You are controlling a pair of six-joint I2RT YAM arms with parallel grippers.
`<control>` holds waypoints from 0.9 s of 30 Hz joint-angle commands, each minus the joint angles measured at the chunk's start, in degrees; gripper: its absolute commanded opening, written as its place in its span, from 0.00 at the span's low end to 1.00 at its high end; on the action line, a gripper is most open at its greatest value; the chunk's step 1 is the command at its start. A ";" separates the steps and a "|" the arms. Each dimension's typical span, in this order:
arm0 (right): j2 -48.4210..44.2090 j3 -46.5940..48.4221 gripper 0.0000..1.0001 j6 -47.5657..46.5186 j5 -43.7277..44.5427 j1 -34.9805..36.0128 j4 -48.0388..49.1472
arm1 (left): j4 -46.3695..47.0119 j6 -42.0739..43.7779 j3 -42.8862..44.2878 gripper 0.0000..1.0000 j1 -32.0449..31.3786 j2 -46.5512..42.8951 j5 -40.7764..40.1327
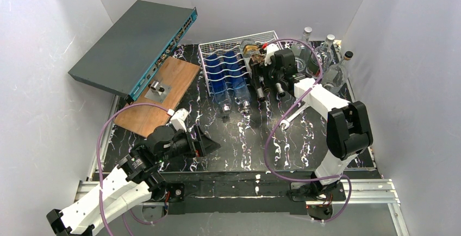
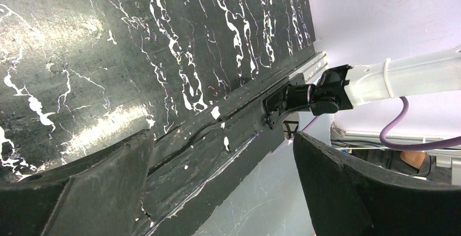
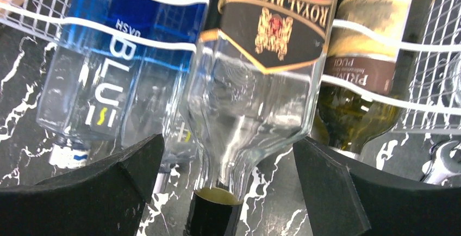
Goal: Take the wine bottle off the wine rack
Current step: Pick up the wine bottle from the wine rack.
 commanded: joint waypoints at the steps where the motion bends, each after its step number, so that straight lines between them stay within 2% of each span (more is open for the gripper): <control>1: -1.47 5.00 0.98 -0.84 -0.06 -0.34 -1.37 | -1.21 0.23 0.72 0.99 0.18 -0.29 -1.05; 7: -0.53 8.65 0.98 -0.46 1.06 -0.35 -2.98 | -0.98 0.18 0.83 0.99 0.22 0.04 -0.96; 15: 6.50 17.68 0.98 2.67 4.36 -0.35 -6.50 | -0.96 0.06 1.37 0.99 0.23 0.90 -0.85; 27: 14.68 24.99 0.98 8.69 5.69 -0.35 -8.01 | -0.93 0.55 1.88 0.99 0.24 2.40 -1.40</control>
